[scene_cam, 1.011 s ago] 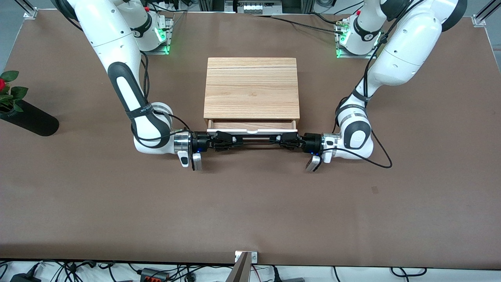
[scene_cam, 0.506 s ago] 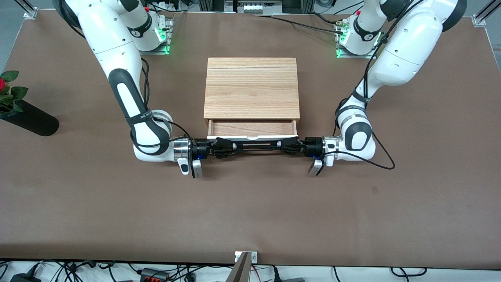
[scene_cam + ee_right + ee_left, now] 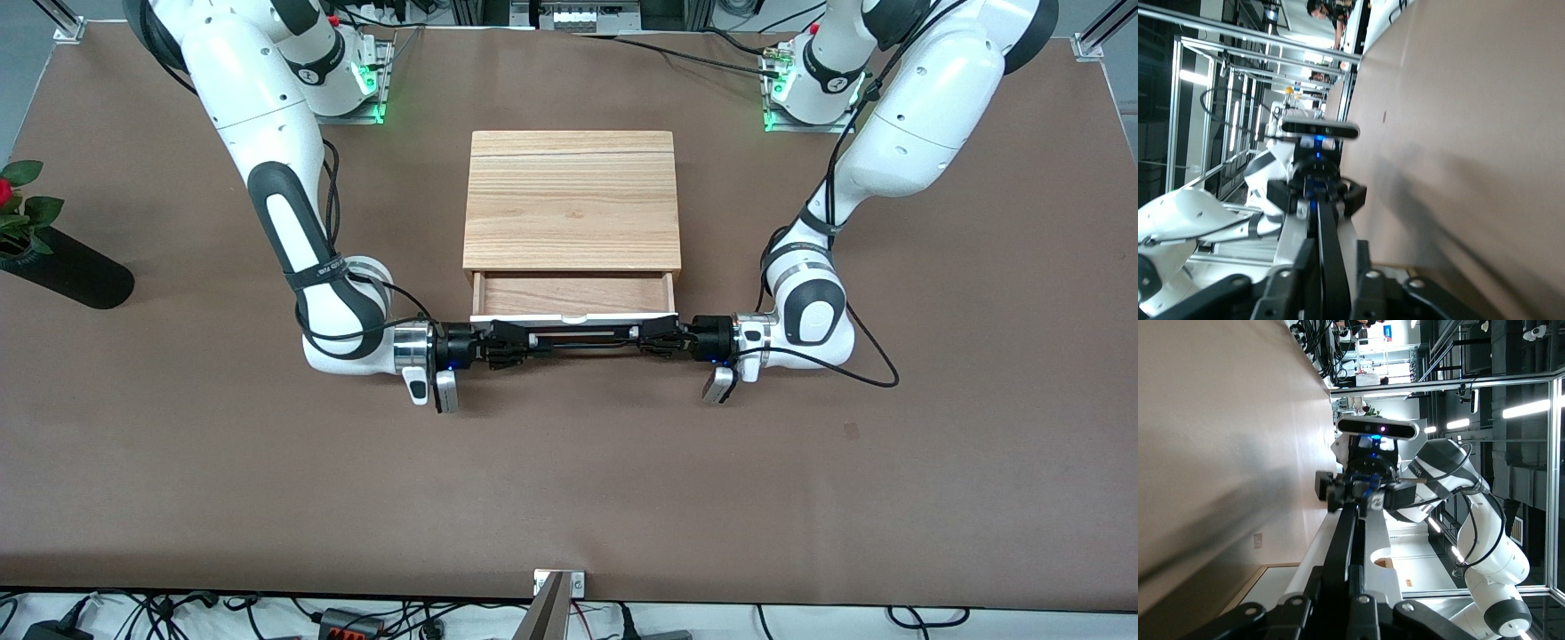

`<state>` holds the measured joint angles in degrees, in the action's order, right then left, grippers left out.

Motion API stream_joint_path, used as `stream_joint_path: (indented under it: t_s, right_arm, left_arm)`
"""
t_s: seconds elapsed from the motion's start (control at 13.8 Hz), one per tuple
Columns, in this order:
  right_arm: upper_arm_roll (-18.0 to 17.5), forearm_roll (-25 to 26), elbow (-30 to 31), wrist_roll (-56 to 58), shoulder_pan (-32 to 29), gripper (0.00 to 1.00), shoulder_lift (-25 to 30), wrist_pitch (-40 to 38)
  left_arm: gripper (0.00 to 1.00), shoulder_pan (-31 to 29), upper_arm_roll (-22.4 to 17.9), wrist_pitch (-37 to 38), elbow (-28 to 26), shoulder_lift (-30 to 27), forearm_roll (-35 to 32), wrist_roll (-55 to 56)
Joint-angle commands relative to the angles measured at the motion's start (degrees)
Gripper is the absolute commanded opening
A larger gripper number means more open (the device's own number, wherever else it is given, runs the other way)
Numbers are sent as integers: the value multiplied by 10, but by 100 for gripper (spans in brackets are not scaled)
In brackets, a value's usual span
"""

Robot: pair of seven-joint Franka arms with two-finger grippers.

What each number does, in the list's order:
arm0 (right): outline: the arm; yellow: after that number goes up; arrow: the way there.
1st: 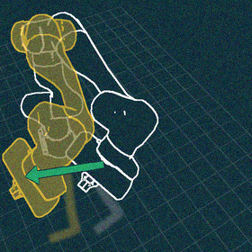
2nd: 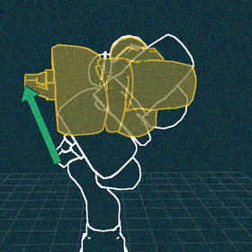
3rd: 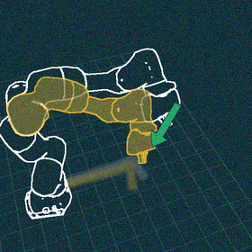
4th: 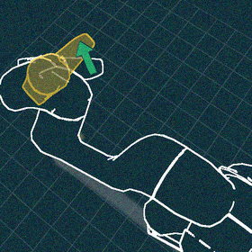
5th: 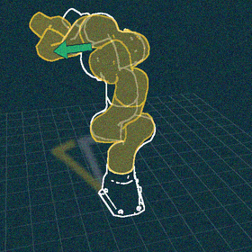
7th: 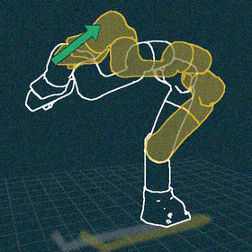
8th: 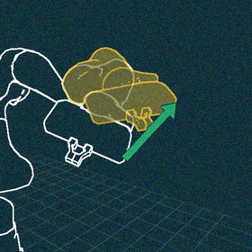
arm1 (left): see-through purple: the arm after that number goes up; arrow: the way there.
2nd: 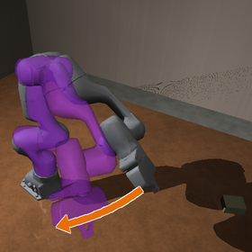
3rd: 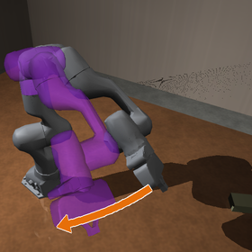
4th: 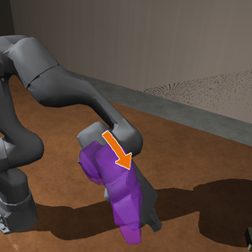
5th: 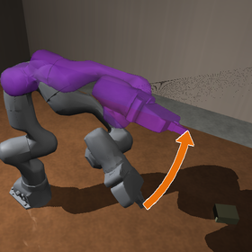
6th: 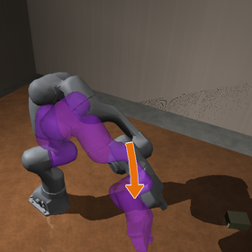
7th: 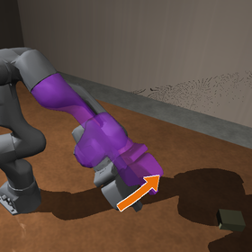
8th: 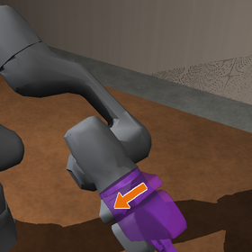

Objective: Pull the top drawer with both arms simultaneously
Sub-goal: 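Pull the handle outward with both grippers to slide the drawer open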

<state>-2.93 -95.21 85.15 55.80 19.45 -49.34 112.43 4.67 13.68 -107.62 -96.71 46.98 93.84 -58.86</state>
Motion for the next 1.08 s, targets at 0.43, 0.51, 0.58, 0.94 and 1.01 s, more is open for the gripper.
stream_joint_path:
  t_s: [0.43,0.51,0.58,0.94,1.01]
  right_arm:
    - [-1,13,-31,-10,5,100,-8,13]
    - [-1,19,-31,-10,5,100,-7,13]
    - [2,21,-31,-16,5,100,-7,13]
    - [15,155,-68,-152,0,100,9,8]
    - [15,196,-78,-187,-1,100,10,8]
  left_arm:
    - [100,10,2,-14,36,21,6,-32]
    - [100,10,2,-14,37,21,6,-30]
    - [100,10,2,-14,38,21,6,-29]
    - [100,10,0,-14,72,22,1,-24]
    - [100,10,-1,-14,76,21,-17,-22]
